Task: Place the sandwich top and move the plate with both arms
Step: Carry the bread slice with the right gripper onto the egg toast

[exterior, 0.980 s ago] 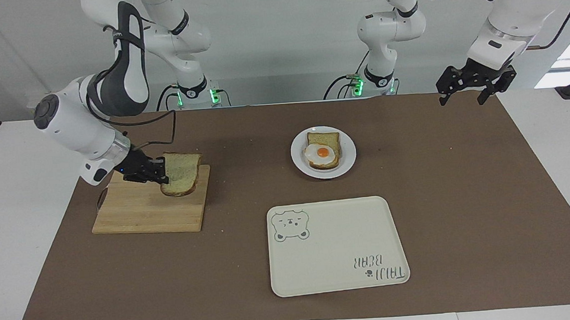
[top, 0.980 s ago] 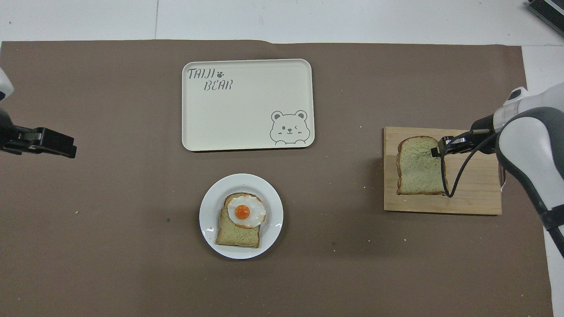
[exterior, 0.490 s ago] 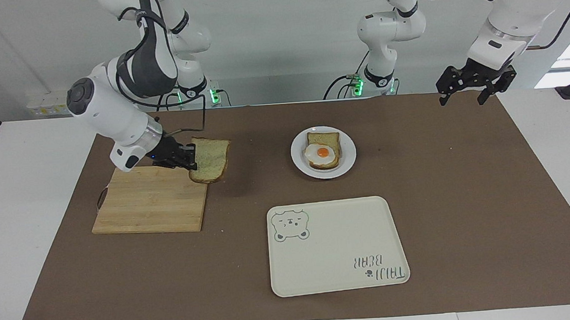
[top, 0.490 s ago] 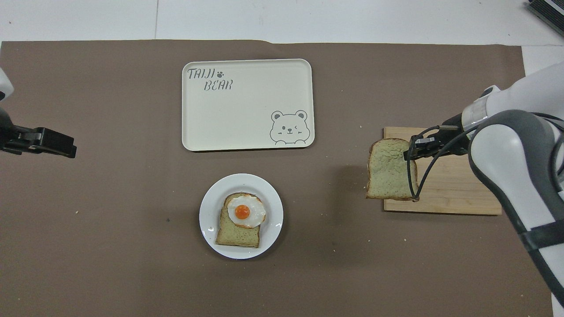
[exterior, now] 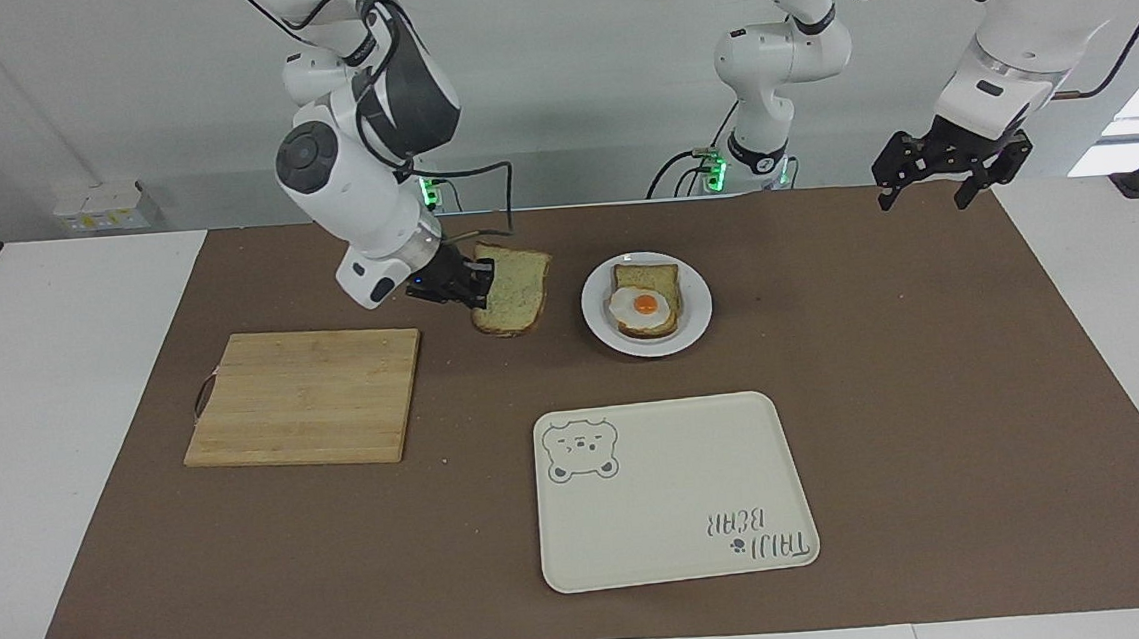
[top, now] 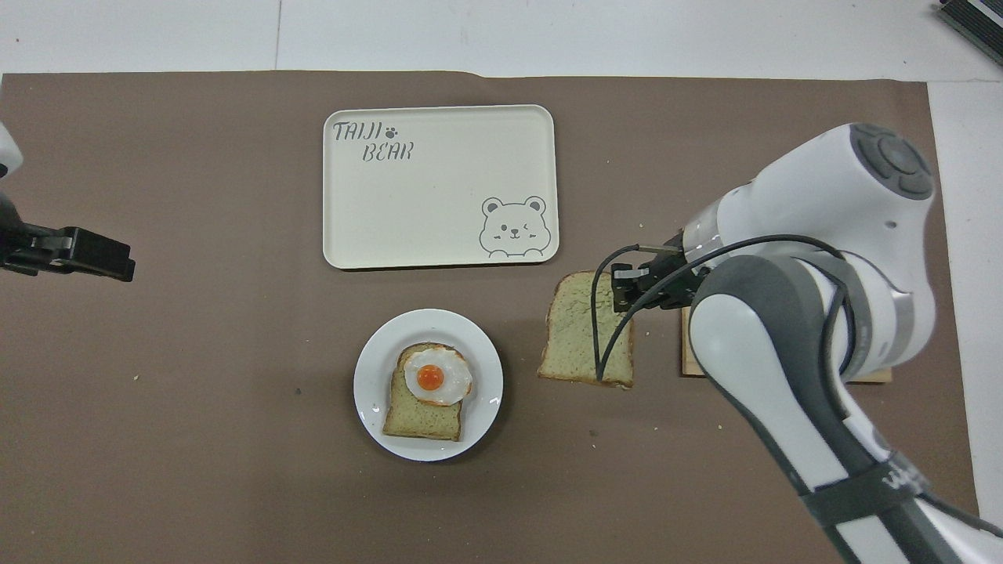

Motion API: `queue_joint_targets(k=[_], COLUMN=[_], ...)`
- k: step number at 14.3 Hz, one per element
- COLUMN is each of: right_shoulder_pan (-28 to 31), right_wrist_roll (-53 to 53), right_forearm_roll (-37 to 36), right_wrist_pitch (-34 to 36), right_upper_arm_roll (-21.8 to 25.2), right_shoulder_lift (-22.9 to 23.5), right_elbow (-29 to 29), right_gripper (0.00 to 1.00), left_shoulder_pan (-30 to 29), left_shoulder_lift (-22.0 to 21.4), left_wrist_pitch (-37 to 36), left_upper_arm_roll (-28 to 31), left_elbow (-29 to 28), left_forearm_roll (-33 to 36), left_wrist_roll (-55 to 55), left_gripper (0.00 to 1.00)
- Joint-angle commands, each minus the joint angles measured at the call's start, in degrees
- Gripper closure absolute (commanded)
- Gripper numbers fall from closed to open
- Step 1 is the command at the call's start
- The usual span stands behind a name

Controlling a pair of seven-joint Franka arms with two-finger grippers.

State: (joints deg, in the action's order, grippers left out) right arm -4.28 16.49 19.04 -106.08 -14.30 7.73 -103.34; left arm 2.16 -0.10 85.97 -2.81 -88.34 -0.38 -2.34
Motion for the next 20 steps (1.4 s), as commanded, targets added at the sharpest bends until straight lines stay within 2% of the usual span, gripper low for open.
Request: queue_joint_targets(k=[1,3,7,13,15,20], right_shoulder_pan=[-2.48,-5.37,-12.05,-19.61,-20.76,-20.77], right_wrist_roll=[1.69,1.79,6.17,6.36,5.83,2.32], right_forearm_roll=[1.26,4.50,4.87,4.78,4.69,4.61], right_wrist_pitch=[-2.29,-4.39,-13.96,-23.37,-27.94,-28.48], right_upper_arm_roll=[-0.11,-0.11,-0.20,-0.11,-0.11,-0.11], right_shoulder_lift=[-0.61,0.26,5.18,11.25,12.66,12.67], right_elbow=[-0.55,-0.55,-0.99,-2.30,-3.88,-6.17], right_gripper=[1.00,1.00,1.00,1.00,1.00,1.00], left_shoulder_pan=[-0.49,-0.58,-0.58,-0.58,-0.58,-0.58], left_shoulder_lift=[-1.21,-1.13,-1.13,-1.21,-1.21,-1.21], left_wrist_pitch=[-0.37,-0.36,-0.45,-0.45,-0.45,-0.45], left_upper_arm_roll=[-0.53,-0.53,-0.53,-0.44,-0.53,-0.44], left_elbow=[-0.87,-0.87,-0.87,-0.87,-0.87,-0.87], left_forearm_roll=[1.09,1.17,1.17,1.09,1.17,1.09], left_wrist_roll=[0.41,0.41,0.41,0.41,0.41,0.41], left_gripper=[0.00,0.00,0.00,0.00,0.00,0.00])
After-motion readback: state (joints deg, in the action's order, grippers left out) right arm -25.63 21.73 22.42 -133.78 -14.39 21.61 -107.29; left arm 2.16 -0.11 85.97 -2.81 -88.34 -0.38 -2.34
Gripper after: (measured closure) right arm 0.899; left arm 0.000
